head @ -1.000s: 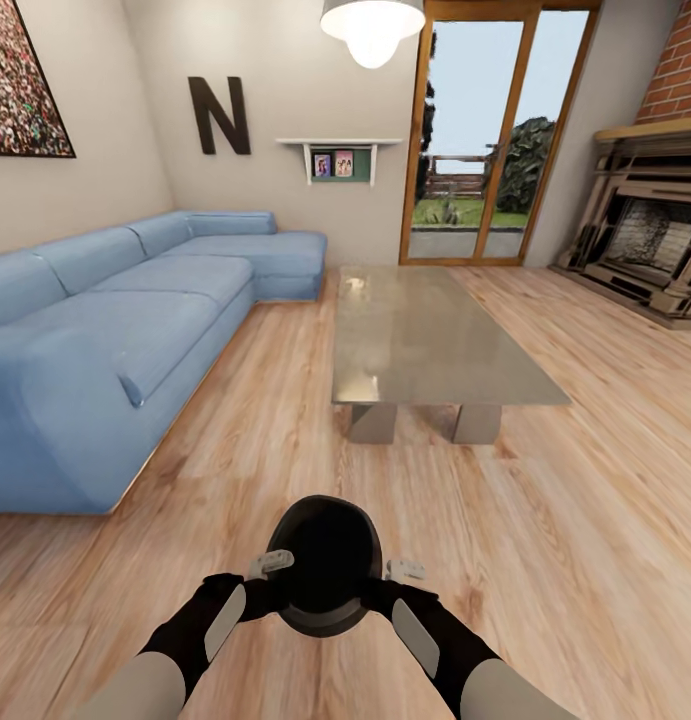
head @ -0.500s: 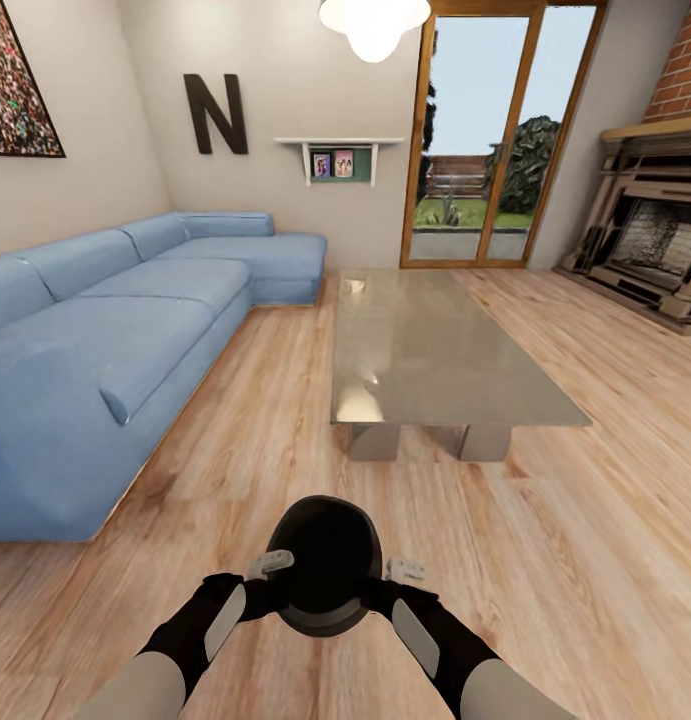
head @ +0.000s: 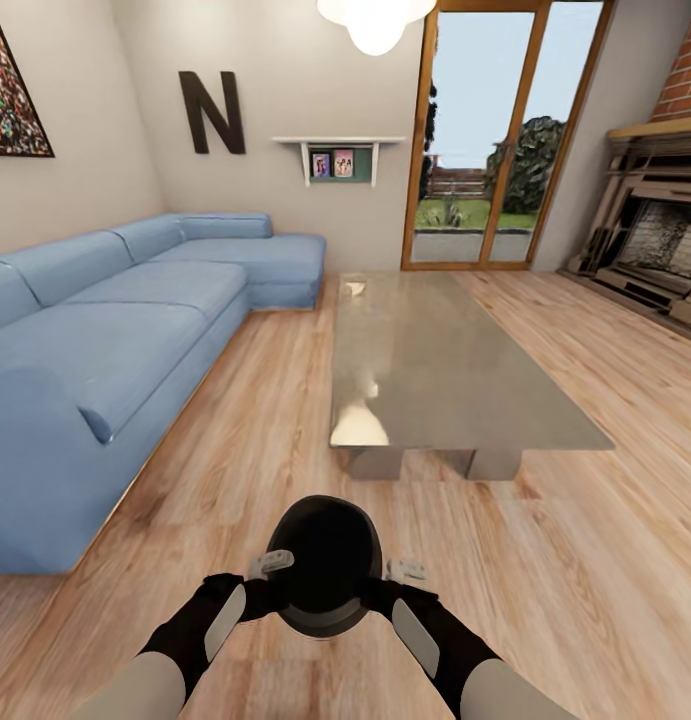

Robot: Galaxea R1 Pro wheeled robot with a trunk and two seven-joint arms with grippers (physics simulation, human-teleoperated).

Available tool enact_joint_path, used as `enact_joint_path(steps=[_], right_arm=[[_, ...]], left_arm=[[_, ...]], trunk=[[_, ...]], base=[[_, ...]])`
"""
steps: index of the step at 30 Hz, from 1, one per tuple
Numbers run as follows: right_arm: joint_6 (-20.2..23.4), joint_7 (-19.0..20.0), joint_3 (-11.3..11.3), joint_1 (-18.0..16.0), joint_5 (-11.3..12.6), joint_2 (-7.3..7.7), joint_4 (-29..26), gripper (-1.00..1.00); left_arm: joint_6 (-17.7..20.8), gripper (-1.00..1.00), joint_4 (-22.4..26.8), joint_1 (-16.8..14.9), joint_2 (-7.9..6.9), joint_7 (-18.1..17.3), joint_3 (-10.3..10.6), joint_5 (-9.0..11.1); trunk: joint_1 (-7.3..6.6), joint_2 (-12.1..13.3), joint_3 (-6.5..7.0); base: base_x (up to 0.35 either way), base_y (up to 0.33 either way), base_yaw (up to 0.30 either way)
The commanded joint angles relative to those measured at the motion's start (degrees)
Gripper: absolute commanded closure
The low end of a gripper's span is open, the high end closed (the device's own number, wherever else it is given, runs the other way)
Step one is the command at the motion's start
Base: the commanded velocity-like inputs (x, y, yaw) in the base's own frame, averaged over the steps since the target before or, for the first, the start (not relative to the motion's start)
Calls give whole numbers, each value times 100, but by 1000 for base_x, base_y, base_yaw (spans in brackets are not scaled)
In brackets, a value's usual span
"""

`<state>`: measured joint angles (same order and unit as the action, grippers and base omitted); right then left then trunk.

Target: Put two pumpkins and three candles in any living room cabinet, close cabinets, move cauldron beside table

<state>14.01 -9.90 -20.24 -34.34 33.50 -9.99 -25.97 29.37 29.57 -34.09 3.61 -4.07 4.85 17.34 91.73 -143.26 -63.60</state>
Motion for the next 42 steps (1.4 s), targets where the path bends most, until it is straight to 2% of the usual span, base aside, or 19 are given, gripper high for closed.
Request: enact_joint_path(steps=[1, 13, 22, 36, 42], right_arm=[[-1, 15, -6, -3, 16, 0, -5, 100], [-2, 15, -7, -3, 16, 0, -5, 100], [1, 15, -9, -3, 16, 0, -5, 100], [-12, 34, -7, -3, 16, 0, -13, 100], [4, 27, -7, -3, 16, 0, -13, 100]], left_arm=[[-1, 100, 5, -1, -1, -6, 8, -29], [-8, 100, 5, -1, -1, -6, 8, -29], [-30, 100, 5, -1, -1, -6, 15, -22], [-27, 100, 5, -1, -1, -6, 16, -29], [-27, 100, 5, -1, -1, -6, 16, -27]], trunk=[[-1, -1, 1], [-1, -1, 1], [-1, -1, 1], [35, -19, -309], [35, -19, -309]], base=[[255, 0, 0], [248, 0, 0], [27, 0, 0], [0, 0, 0], [0, 0, 0]])
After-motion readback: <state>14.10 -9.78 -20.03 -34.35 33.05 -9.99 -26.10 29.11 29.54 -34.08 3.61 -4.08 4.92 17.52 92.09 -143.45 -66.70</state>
